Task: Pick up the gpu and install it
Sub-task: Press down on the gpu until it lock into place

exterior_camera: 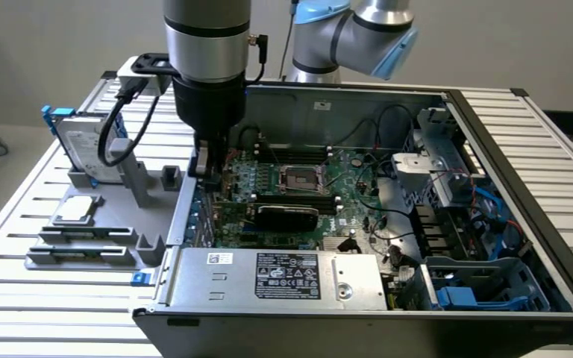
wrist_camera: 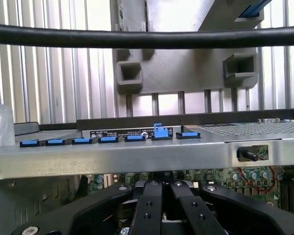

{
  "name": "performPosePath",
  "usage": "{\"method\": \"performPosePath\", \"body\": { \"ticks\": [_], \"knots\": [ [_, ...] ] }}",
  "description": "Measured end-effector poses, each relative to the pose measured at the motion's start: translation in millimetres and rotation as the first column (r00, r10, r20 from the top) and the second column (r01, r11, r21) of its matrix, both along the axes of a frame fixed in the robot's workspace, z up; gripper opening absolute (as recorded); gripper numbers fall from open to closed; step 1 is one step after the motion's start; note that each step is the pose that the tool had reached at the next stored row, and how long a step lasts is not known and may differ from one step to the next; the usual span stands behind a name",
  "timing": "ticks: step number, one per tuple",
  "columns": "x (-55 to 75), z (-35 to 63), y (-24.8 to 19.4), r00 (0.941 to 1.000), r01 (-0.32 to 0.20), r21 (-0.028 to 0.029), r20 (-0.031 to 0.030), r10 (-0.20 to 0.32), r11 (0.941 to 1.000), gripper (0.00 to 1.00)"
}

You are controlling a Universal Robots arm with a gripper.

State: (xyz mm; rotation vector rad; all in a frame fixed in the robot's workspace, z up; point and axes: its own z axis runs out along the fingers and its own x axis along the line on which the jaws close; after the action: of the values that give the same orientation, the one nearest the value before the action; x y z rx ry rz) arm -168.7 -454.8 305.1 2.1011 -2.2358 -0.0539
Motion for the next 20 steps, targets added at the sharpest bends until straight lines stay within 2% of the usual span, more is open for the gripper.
{"method": "performPosePath", "body": {
  "ticks": [7, 12, 20],
  "knots": [
    [0.0, 0.0, 2.0, 1.0000, 0.010, 0.0177, -0.0001, -0.010, 0.9998, 0.11],
    [0.0, 0.1, 3.6, 0.9999, 0.012, 0.0259, -0.0003, -0.012, 0.9996, 0.11],
    [3.3, 1.7, 4.5, 0.9999, 0.014, 0.0290, -0.0005, -0.014, 0.9995, 0.11]
  ]
}}
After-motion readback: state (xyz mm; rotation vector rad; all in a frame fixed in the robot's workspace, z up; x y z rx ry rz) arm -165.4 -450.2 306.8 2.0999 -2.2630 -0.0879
